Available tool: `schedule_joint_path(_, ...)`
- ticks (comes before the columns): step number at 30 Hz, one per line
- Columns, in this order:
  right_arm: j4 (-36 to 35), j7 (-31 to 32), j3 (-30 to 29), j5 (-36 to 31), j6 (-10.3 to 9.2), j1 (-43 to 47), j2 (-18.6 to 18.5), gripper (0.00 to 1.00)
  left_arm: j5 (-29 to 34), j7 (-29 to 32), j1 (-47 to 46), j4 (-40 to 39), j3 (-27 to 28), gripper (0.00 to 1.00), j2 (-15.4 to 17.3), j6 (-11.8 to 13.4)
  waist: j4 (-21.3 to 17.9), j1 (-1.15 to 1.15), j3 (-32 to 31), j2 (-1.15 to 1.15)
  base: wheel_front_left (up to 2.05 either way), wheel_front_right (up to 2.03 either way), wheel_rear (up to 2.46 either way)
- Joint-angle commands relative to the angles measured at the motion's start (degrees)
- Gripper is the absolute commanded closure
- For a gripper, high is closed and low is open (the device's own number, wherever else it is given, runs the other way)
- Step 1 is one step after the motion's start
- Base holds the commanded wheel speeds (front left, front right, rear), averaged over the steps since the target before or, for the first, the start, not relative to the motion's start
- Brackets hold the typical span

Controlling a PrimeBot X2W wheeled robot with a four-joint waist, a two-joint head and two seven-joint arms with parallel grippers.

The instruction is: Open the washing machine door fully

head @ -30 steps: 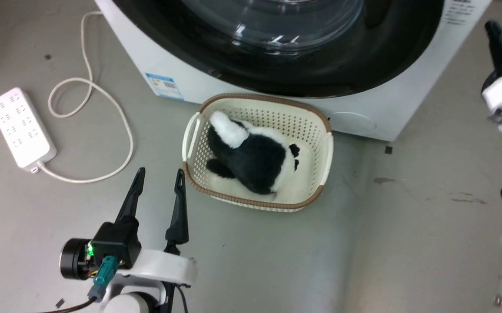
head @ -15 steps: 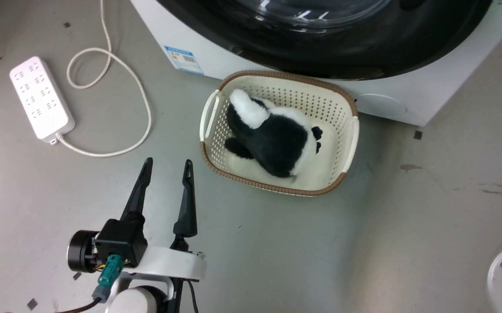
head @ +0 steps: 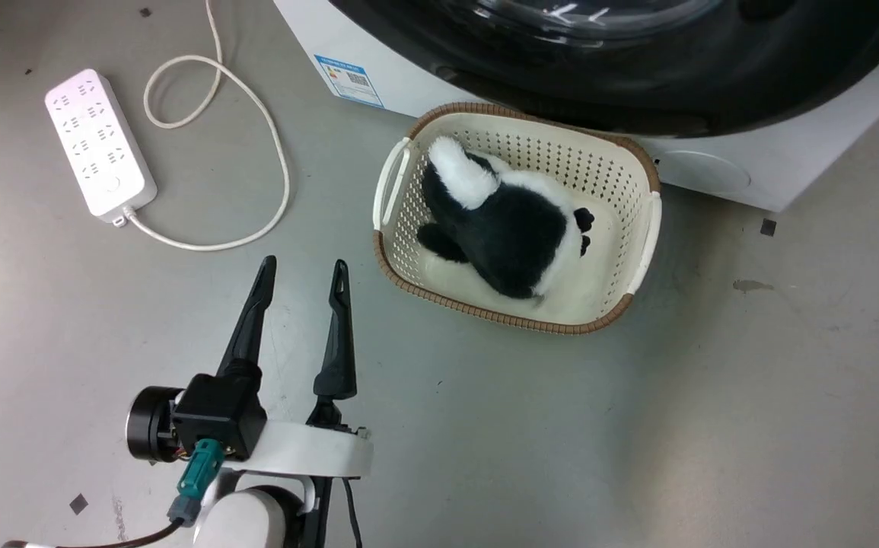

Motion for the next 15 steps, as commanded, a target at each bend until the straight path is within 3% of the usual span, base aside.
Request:
schedule_joint_path(1, 1.4, 2.1, -0.4, 1.5, 0.08, -0.7, 1.1, 1.0, -0.3, -0.8, -0.8, -0.1, -0.2, 0.0, 0.0, 0.4, 0.1, 0.0, -0.7, 0.0, 0.0, 0.0, 0.0)
schedule_joint_path(9, 2.5, 5.9, -1.0, 7.8, 0.07, 4.6, 1.1, 1.0, 0.3, -1.6, 0.5, 0.7, 0.0, 0.0, 0.0, 0.3, -0.5, 0.0, -4.8, 0.0, 0.0, 0.0, 0.0)
schedule_joint_path(15, 3.5, 8.9, 2.3, 16.1, 0.07, 11.1, 1.1, 1.0, 1.0, -2.4, 2.1, 1.4, 0.2, 0.0, 0.0, 0.1, -0.8, 0.0, -8.8, 0.0, 0.0, 0.0, 0.0)
